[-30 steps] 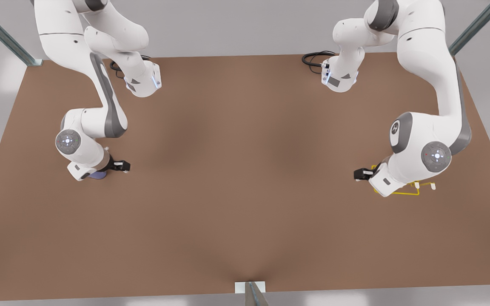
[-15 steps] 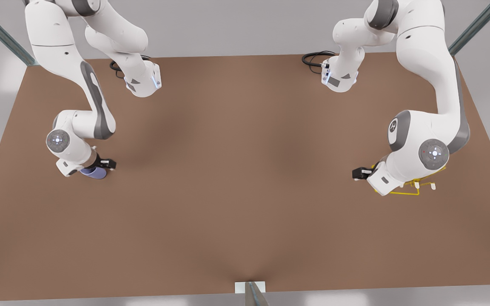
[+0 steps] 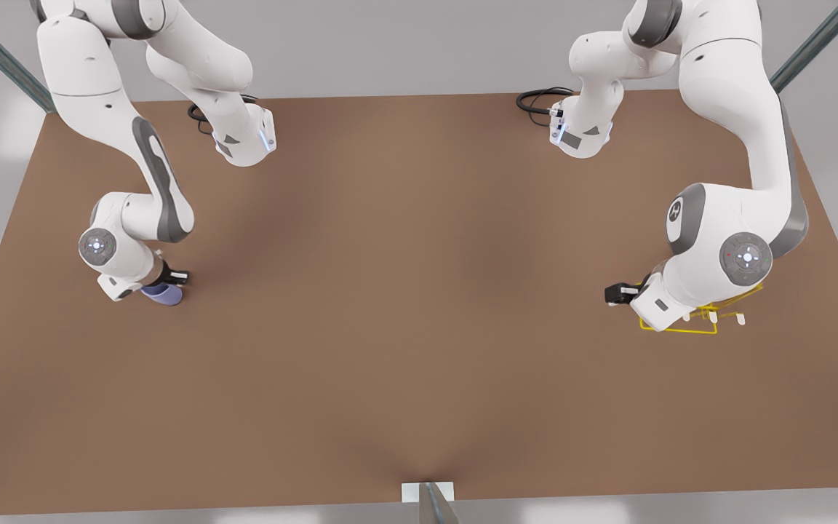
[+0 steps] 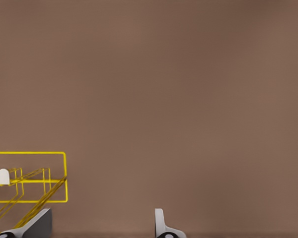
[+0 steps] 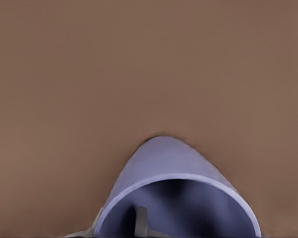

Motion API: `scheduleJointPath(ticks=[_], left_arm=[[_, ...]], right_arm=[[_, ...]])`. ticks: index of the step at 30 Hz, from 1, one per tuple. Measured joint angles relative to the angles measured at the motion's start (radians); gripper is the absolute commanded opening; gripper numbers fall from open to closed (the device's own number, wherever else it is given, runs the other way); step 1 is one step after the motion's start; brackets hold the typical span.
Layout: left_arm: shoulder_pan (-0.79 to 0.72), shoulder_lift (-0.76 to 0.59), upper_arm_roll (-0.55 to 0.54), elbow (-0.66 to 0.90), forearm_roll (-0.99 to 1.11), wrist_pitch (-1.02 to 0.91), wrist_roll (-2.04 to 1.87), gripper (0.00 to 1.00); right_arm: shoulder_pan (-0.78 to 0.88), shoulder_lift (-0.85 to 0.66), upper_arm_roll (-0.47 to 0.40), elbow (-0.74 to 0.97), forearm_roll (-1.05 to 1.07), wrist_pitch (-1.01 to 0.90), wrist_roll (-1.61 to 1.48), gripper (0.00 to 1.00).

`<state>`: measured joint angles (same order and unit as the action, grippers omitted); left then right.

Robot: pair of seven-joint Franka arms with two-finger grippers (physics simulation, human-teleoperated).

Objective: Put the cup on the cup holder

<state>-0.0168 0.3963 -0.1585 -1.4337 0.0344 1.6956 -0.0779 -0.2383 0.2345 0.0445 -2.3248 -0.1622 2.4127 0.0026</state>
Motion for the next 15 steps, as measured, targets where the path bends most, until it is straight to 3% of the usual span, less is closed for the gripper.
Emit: scheduleJointPath(ticks=[7, 11, 15], left_arm=[[0.000, -0.002, 0.000, 0.002, 0.000, -0.011, -0.003, 1.00], [0.000, -0.004, 0.000, 0.003, 0.001, -0.019, -0.004, 1.00], [0.000, -0.004, 0.000, 0.002, 0.001, -0.023, -0.005, 1.00]], right_arm=[[0.005, -0.044, 0.013, 0.059, 0.011, -0.089, -0.043, 0.21], [0.007, -0.033, 0.127, 0.263, 0.061, -0.200, -0.044, 0.21], [0.011, -0.002, 0.275, 0.447, 0.299, -0.318, -0.043, 0.21]])
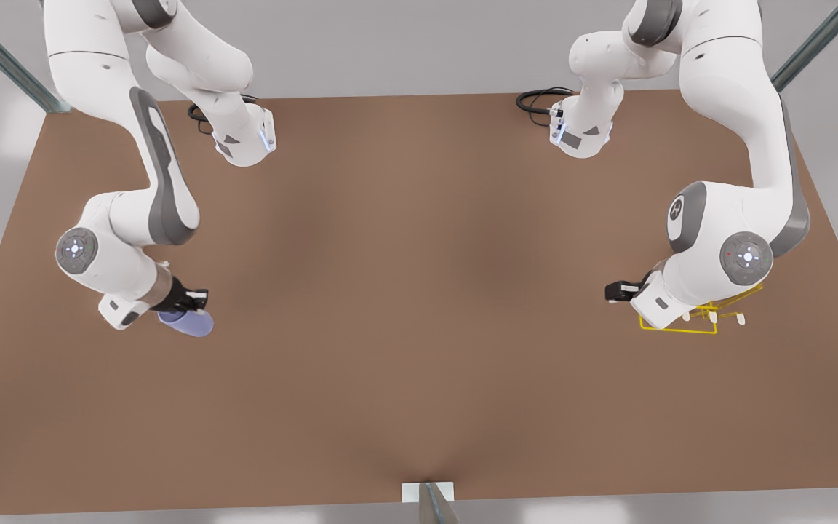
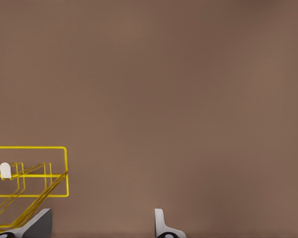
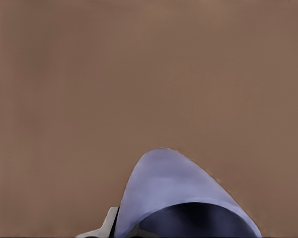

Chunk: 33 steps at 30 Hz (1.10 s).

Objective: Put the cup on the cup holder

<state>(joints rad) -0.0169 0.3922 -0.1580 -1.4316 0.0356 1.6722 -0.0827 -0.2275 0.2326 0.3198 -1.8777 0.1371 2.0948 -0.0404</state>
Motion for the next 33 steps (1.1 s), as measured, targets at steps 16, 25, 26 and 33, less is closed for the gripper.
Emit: scheduleJointPath(ticks=[16, 25, 26, 33], left_arm=[[-0.001, 0.003, 0.000, -0.001, 0.001, -0.003, -0.005, 1.00], [-0.001, 0.009, 0.001, -0.002, 0.002, -0.002, -0.008, 1.00], [-0.001, 0.011, 0.002, -0.002, 0.002, -0.001, -0.009, 1.00], [-0.024, 0.028, -0.050, 0.036, -0.092, 0.029, -0.255, 1.00]], right_arm=[[0.331, 0.657, 0.307, 0.477, 0.648, 0.356, -0.003, 0.21], [0.596, 0.979, 0.294, 0.905, 0.693, 0.543, 0.004, 0.21], [0.613, 0.992, 0.285, 0.924, 0.694, 0.553, 0.006, 0.21], [0.675, 1.012, 0.193, 0.921, 0.690, 0.620, 0.027, 0.46]])
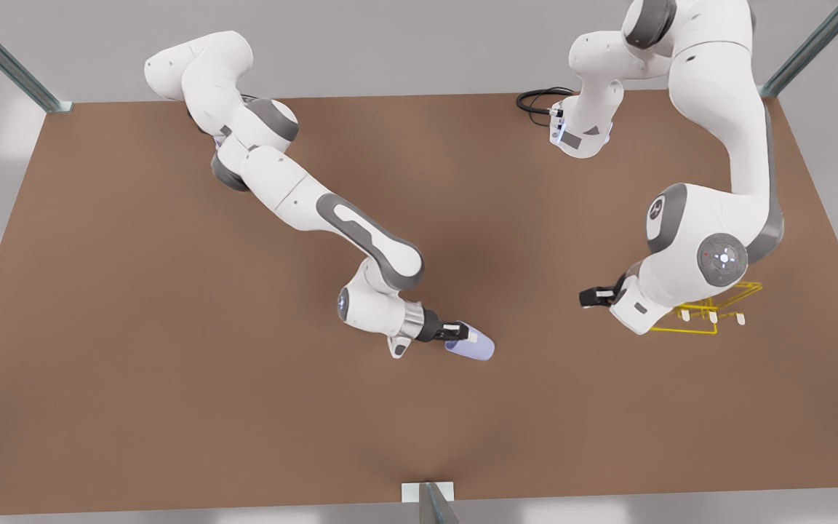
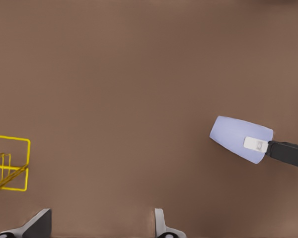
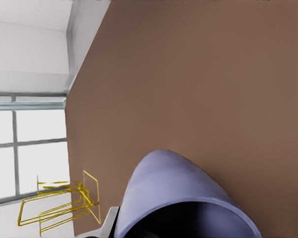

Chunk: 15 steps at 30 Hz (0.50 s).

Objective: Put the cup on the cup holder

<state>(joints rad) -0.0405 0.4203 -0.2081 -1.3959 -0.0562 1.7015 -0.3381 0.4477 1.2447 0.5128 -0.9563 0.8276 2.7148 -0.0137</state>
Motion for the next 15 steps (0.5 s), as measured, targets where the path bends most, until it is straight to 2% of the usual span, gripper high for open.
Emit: scheduleJointPath(ticks=[1, 4, 7, 14, 15], left_arm=[[-0.003, 0.004, -0.001, 0.003, -0.026, 0.010, -0.067, 1.00], [-0.012, 0.025, 0.003, 0.005, -0.068, 0.051, -0.256, 1.00], [-0.080, 0.088, 0.003, 0.043, -0.016, 0.088, -0.443, 1.00], [-0.148, 0.141, 0.003, 0.085, 0.048, 0.144, -0.791, 1.00], [-0.158, 0.154, 0.004, 0.095, 0.055, 0.152, -0.832, 1.00]], right_arm=[[0.014, -0.002, -0.002, -0.008, -0.002, 0.020, 0.005, 1.00], [0.069, -0.007, -0.006, -0.054, -0.037, 0.131, 0.015, 1.00], [0.083, -0.029, -0.005, -0.072, -0.087, 0.233, 0.038, 1.00], [0.023, -0.064, -0.007, -0.118, -0.123, 0.286, 0.092, 1.00], [-0.009, -0.104, -0.007, -0.174, -0.125, 0.283, 0.098, 1.00]])
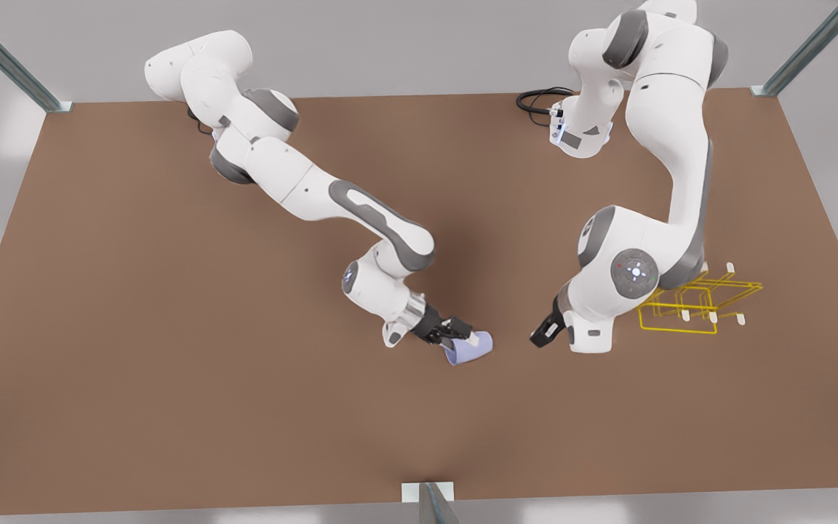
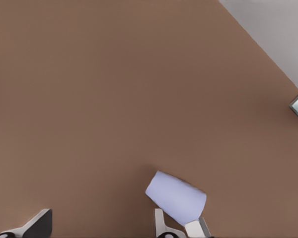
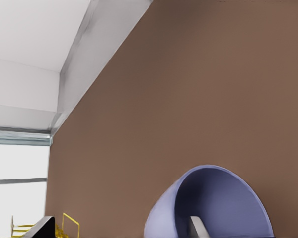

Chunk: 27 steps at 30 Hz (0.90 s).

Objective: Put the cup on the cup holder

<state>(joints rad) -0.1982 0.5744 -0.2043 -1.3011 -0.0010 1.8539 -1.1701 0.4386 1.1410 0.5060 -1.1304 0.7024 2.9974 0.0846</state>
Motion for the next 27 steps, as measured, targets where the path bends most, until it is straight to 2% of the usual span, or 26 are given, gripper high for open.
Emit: scheduleJointPath(ticks=[3, 5, 7, 9, 12, 15, 17, 20, 23, 27], left_arm=[[-0.030, 0.048, 0.001, 0.054, 0.019, 0.018, -0.115, 1.00], [-0.048, 0.069, 0.002, 0.066, 0.036, 0.026, -0.200, 1.00], [-0.064, 0.085, 0.001, 0.069, 0.047, 0.032, -0.295, 1.00], [-0.082, 0.092, 0.002, 0.070, 0.054, 0.037, -0.400, 1.00], [-0.106, 0.094, 0.005, 0.073, 0.078, 0.042, -0.579, 1.00], [-0.147, 0.141, 0.009, 0.074, 0.132, 0.060, -0.756, 1.00], [-0.163, 0.189, 0.007, 0.073, 0.156, 0.077, -0.867, 1.00], [-0.179, 0.231, 0.007, 0.065, 0.175, 0.096, -1.025, 1.00], [-0.185, 0.258, 0.006, 0.065, 0.182, 0.111, -1.168, 1.00], [-0.204, 0.284, 0.006, 0.066, 0.187, 0.137, -1.322, 1.00]], right_arm=[[-0.140, -0.207, -0.002, -0.277, -0.005, -0.031, 0.015, 1.00], [-0.279, -0.407, -0.004, -0.491, -0.007, -0.062, 0.024, 1.00], [-0.426, -0.625, -0.024, -0.622, -0.017, -0.140, 0.033, 1.00], [-0.539, -0.764, -0.094, -0.538, -0.175, -0.354, 0.039, 1.00], [-0.590, -0.836, -0.152, -0.252, -0.508, -0.754, 0.022, 1.00], [-0.623, -0.974, -0.276, -0.251, -0.666, -1.061, 0.012, 1.00], [-0.635, -1.104, -0.346, -0.397, -0.696, -1.166, 0.008, 1.00], [-0.647, -1.122, -0.414, -0.448, -0.711, -1.264, 0.001, 1.00], [-0.658, -0.977, -0.424, -0.333, -0.718, -1.323, -0.008, 1.00], [-0.535, -0.808, -0.406, -0.212, -0.718, -1.332, -0.024, 1.00]])
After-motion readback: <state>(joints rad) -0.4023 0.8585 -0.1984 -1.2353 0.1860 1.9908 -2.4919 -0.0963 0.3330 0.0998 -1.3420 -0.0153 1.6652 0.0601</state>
